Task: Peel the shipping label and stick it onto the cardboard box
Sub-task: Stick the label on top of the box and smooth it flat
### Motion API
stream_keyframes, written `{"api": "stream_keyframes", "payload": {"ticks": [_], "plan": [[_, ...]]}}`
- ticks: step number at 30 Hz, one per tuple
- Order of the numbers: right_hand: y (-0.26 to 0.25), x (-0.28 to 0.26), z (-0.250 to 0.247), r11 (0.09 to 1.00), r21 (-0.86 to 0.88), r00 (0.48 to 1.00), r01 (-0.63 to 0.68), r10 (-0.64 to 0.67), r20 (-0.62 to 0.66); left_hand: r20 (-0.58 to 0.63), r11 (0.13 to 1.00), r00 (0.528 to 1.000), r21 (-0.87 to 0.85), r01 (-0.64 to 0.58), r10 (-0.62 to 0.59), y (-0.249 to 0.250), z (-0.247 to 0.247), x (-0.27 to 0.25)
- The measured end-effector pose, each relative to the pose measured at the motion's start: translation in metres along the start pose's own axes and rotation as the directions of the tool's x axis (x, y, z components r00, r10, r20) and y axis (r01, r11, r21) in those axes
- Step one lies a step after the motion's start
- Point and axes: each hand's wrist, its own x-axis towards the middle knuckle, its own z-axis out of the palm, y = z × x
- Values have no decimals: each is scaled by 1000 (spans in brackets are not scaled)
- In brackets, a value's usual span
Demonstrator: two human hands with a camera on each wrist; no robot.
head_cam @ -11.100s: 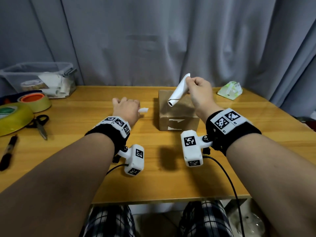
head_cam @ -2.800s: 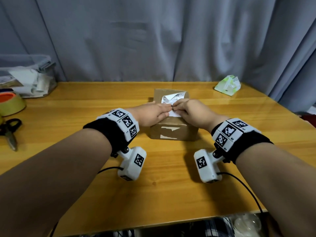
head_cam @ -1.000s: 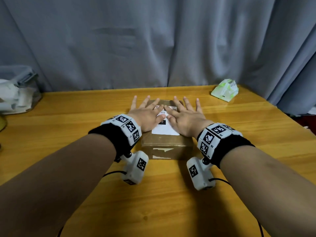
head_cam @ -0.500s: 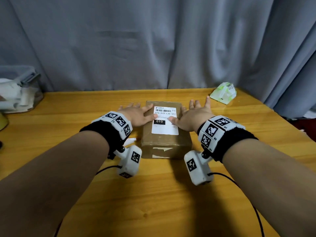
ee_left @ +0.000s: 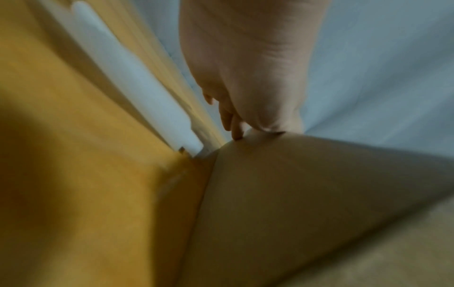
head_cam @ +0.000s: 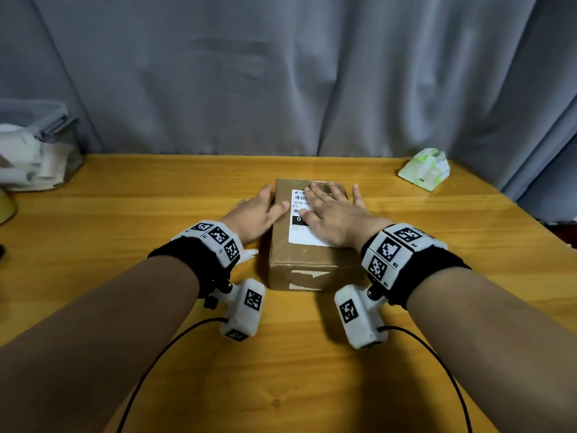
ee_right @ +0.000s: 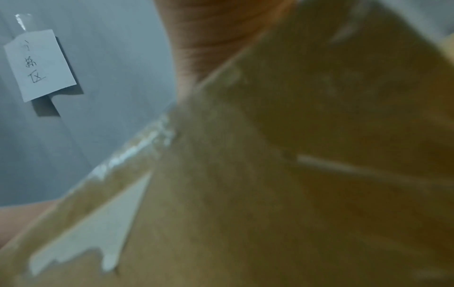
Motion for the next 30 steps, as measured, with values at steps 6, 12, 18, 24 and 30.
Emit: {"api": "stream_keyframes", "payload": {"ticks": [6,12,18,24,30], "plan": [[-13,13,-2,999,14,999,48,-48,-7,-34,1000,999,-1,-16,16,-4,5,1],[-11,15,1,990,55,992,127,-126,-16,-24,995,1000,94,16,-14,-8,8,1],[4,11,2,998,57,999,18,-17,-28,-29,947,999,321,-24,35,-1,-3,2],[58,-10,-5,989,-22,989,-148,147,-28,38,898,999,439,-36,22,10,-15,1],[46,0,-15,978,206,995,43,-22,-100,94,873,976,435,-219,197,45,-7,8]]}}
